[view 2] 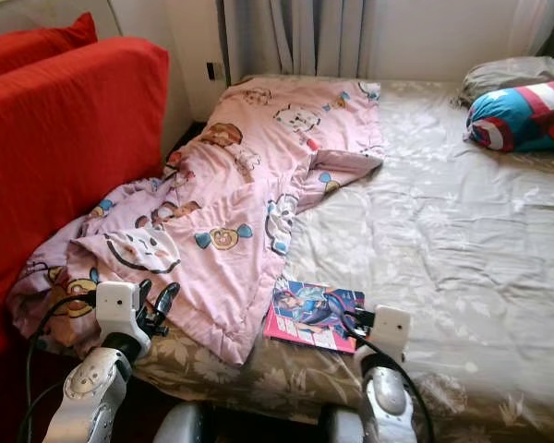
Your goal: Clean up the room
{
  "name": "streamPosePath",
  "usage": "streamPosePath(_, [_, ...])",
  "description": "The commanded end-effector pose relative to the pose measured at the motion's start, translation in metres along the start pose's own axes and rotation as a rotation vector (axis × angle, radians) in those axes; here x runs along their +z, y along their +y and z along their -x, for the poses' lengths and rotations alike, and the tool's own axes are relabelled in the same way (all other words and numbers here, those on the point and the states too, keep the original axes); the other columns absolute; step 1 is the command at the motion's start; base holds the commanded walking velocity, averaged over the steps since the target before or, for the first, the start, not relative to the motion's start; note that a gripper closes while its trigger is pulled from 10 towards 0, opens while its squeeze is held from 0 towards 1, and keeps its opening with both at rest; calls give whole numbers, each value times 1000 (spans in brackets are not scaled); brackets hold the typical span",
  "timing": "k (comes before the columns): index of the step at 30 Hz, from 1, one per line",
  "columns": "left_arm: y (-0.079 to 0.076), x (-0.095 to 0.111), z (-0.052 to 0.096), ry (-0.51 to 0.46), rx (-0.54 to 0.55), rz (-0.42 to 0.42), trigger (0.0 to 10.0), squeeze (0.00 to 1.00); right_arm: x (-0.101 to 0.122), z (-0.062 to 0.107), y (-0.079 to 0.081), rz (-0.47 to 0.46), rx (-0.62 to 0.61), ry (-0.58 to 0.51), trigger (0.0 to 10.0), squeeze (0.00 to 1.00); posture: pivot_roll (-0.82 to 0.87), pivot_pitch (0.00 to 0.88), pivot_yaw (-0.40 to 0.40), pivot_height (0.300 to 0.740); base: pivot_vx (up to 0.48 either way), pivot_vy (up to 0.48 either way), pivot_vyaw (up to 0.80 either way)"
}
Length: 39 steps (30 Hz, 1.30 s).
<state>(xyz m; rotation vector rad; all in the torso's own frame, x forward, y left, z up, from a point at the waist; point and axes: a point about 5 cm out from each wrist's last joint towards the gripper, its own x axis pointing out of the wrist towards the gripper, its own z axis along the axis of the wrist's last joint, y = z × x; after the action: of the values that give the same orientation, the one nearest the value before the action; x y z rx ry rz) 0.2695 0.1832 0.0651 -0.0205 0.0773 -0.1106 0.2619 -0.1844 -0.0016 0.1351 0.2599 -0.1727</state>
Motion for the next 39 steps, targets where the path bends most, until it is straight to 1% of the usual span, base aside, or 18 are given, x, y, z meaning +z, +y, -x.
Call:
streamPosePath(1, [9, 2, 0, -6, 19, -19, 10000, 0, -3, 3, -4, -7, -9, 2, 10000, 0, 27, 63, 28, 613, 0, 0, 0])
streamPosePath(2, [13, 2, -1, -6, 27, -23, 10000, 0, -3, 4, -5, -6, -10, 0, 10000, 0, 27, 63, 28, 613, 0, 0, 0])
streamPosePath(3, [22, 3, 0, -5, 51, -39, 10000, 0, -2, 4, -7, 7, -2, -5, 10000, 0, 15, 70, 24, 613, 0, 0, 0])
streamPosePath(4, [27, 4, 0, -3, 64, -47, 10000, 0, -2, 4, -7, 12, 3, -7, 10000, 0, 16, 69, 21, 613, 0, 0, 0])
streamPosePath(6, [43, 7, -1, -4, 112, -84, 10000, 0, 0, 3, -7, 17, 14, -12, 10000, 0, 21, 67, 18, 613, 0, 0, 0])
streamPosePath(7, [43, 7, -1, -4, 112, -84, 10000, 0, 0, 3, -7, 17, 14, -12, 10000, 0, 21, 67, 18, 613, 0, 0, 0])
streamPosePath(9, [51, 8, -1, -2, 136, -114, 10000, 0, 1, 2, -4, 14, 20, -16, 10000, 0, 23, 65, 17, 613, 0, 0, 0])
streamPosePath(11, [53, 7, 0, -4, 150, -142, 10000, 0, 2, 1, 3, 19, 45, -19, 10000, 0, 23, 63, 12, 613, 0, 0, 0])
streamPosePath(14, [53, 7, -1, -8, 163, -143, 10000, 0, 3, 0, 9, 22, 76, -26, 10000, 0, 21, 63, 7, 613, 0, 0, 0])
streamPosePath(18, [51, 4, 0, -18, 176, -122, 10000, 0, 4, 0, 10, 31, 94, -28, 10000, 0, 13, 65, 1, 613, 0, 0, 0])
streamPosePath(20, [50, 8, -1, -51, 200, -62, 10000, 0, 5, 0, 9, 31, 97, -31, 10000, 0, 14, 68, 0, 613, 0, 0, 0])
streamPosePath(21, [49, 10, -2, -57, 201, -49, 10000, 0, 5, 0, 9, 32, 97, -32, 10000, 0, 14, 68, -1, 613, 0, 0, 0])
streamPosePath(22, [44, 11, -5, -67, 184, -13, 10000, 0, 7, -1, 10, 27, 103, -44, 10000, 0, 16, 68, -1, 613, 0, 0, 0])
streamPosePath(24, [39, 12, -6, -69, 161, 4, 10000, 0, 9, -1, 10, 23, 110, -55, 10000, 0, 16, 68, -1, 613, 0, 0, 0])
streamPosePath(25, [32, 10, -7, -68, 138, -1, 10000, 0, 10, -1, 12, 25, 117, -67, 10000, 0, 16, 68, -1, 613, 0, 0, 0])
streamPosePath(27, [25, 9, -9, -74, 123, 1, 10000, 0, 12, -1, 13, 29, 117, -77, 10000, 0, 4, 65, -5, 613, 0, 0, 0])
streamPosePath(34, [30, 13, -9, -83, 131, -5, 10000, 0, 10, -2, 12, 59, 117, -59, 10000, 0, 10, 63, -8, 613, 0, 0, 0])
streamPosePath(39, [27, 11, -7, -79, 124, -1, 10000, 0, 12, -2, 15, 53, 122, -66, 10000, 0, 10, 64, -5, 588, 0, 0, 0])
